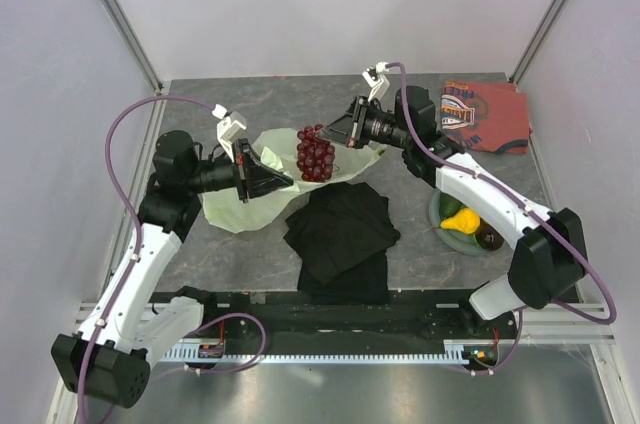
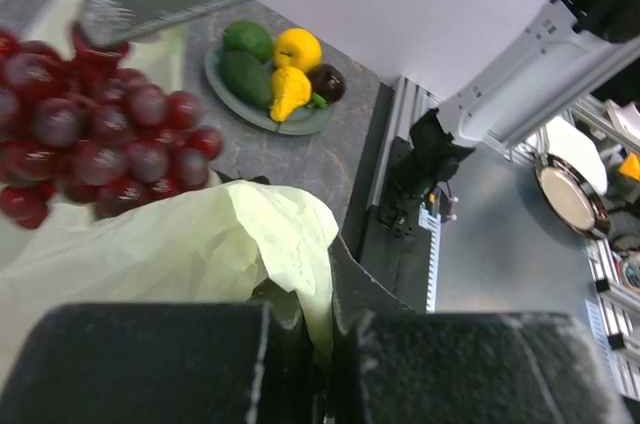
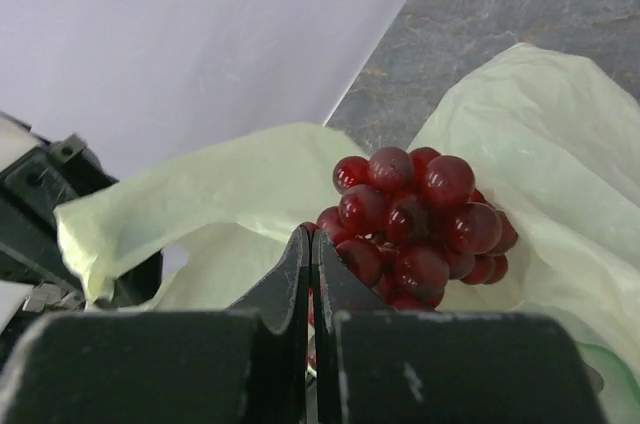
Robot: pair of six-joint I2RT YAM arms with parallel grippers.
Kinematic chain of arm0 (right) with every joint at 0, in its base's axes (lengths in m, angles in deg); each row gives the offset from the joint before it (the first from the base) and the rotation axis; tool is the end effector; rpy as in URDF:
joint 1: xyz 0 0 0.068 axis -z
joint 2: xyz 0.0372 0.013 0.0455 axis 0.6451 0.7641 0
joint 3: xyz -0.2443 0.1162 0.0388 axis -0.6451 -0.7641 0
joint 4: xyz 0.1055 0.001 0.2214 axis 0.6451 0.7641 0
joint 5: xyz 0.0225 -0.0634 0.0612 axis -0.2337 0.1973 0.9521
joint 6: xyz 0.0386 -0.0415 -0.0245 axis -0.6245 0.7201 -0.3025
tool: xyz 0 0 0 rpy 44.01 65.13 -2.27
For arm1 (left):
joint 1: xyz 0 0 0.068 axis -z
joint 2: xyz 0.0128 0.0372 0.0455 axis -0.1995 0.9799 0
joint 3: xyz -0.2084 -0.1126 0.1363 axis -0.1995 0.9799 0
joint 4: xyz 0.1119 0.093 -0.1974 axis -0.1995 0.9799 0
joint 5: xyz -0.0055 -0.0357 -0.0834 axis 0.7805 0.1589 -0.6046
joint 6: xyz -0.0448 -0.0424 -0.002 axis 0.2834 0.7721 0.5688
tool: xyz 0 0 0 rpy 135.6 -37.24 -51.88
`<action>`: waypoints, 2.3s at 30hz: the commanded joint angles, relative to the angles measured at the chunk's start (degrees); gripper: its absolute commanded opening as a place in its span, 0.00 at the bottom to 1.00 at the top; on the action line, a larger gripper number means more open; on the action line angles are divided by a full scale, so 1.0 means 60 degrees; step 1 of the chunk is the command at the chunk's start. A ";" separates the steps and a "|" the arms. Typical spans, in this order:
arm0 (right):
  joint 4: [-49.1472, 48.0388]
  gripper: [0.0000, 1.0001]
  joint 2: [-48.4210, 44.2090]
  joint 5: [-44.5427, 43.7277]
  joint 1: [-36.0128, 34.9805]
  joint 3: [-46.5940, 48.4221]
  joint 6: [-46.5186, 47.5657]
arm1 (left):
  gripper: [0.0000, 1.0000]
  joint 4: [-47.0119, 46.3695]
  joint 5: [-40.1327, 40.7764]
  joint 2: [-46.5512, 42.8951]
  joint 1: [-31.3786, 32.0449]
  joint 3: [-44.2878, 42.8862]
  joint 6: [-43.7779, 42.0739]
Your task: Place the fruits into the plastic bag
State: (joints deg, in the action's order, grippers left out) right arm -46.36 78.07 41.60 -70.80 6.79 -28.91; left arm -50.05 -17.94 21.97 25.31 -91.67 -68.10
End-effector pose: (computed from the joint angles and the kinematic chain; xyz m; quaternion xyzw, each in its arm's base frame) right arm 0.2894 0.2010 0.3588 -0.1034 0.7356 0.5547 0.3748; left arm 0.1700 -0.0842 0.3640 0.3223 0.6528 -0.5258 0.4398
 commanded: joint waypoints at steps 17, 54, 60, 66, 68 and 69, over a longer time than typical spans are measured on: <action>-0.0895 0.00 -0.0560 -0.0524 -0.1926 -0.0690 0.0090 | 0.02 -0.2749 -0.1673 0.0206 -0.0572 0.0150 0.1757; 0.2492 0.00 -0.3107 -0.1758 -0.1882 0.0394 0.2728 | 0.02 -0.7253 -0.3345 0.1510 -0.0704 0.0342 0.5540; 0.1540 0.00 -0.3386 -0.0541 -0.1926 -0.0280 0.2157 | 0.02 -0.7193 -0.3492 0.1466 -0.0792 0.0312 0.5423; 0.1232 0.00 -0.2845 -0.0525 -0.1926 -0.0500 0.2040 | 0.02 -0.7193 -0.3594 0.1363 -0.0806 0.0400 0.5335; 0.1071 0.00 -0.2640 -0.0584 -0.1911 -0.0558 0.2010 | 0.01 -0.7193 -0.3638 0.1305 -0.0806 0.0415 0.5334; 0.1027 0.00 -0.2581 -0.0613 -0.1926 -0.0631 0.2010 | 0.01 -0.7193 -0.3653 0.1290 -0.0806 0.0429 0.5320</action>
State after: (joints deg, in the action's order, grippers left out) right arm -34.22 61.13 36.79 -82.19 3.66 -15.71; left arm -92.04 -37.90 31.21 20.83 -87.58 -36.47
